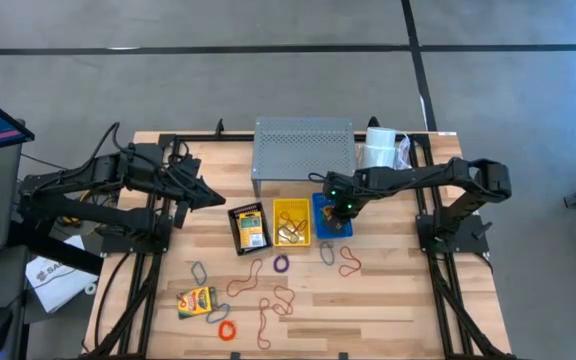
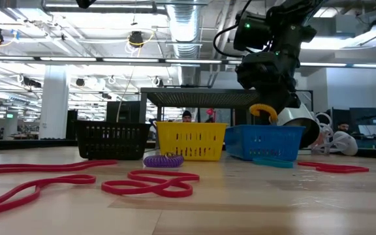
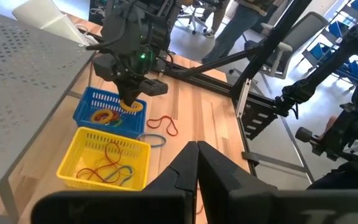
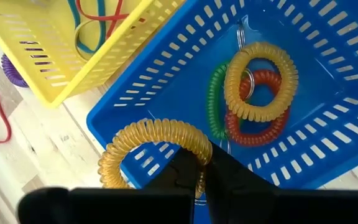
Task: Pick & Place Office Desk Supplies
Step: Put the yellow spring keychain into the blue basket, then put the red rubber band into the yellow basket
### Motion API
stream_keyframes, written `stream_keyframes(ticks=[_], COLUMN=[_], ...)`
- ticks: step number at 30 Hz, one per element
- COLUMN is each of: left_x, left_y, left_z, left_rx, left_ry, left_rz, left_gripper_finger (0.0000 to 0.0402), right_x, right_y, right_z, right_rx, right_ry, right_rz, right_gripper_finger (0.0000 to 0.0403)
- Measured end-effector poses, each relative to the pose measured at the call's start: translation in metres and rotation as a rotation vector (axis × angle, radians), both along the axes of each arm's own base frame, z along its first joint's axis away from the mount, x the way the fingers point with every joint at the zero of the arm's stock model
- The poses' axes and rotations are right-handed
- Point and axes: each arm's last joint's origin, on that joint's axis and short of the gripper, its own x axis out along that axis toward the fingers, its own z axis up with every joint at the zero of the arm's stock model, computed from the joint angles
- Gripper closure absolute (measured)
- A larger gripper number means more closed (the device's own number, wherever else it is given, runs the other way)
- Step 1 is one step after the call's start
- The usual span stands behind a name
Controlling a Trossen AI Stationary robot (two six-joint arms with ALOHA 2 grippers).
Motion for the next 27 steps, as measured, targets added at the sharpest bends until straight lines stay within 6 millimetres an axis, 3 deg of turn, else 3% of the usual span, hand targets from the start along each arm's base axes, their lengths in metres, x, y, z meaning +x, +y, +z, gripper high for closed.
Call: stream_keyframes(ticks=[9,17,20,24,27], left_x=[0.000,0.000,0.000,0.000,0.000], left_y=[0.000,0.000,0.000,0.000,0.000], left_z=[0.000,0.000,0.000,0.000,-0.001], left_rx=[0.004,0.004,0.004,0.003,0.003], left_ry=[0.000,0.000,0.000,0.003,0.009], left_rz=[0.008,0.008,0.008,0.008,0.008], left_gripper_finger=[0.0399,0.0399,0.0399,0.0399,0.0399], right_x=[0.000,0.000,-0.001,-0.004,-0.007], right_y=[0.000,-0.003,-0.004,-0.001,0.008], right_z=[0.000,0.000,0.000,0.006,0.023], right_rx=[0.000,0.015,0.012,0.013,0.012], right_ry=[-0.001,0.003,0.004,0.007,-0.034], right_rz=[-0.001,-0.043,-0.059,-0.051,-0.036], right_gripper_finger=[0.0377,0.0230,0.0192,0.0181,0.0194])
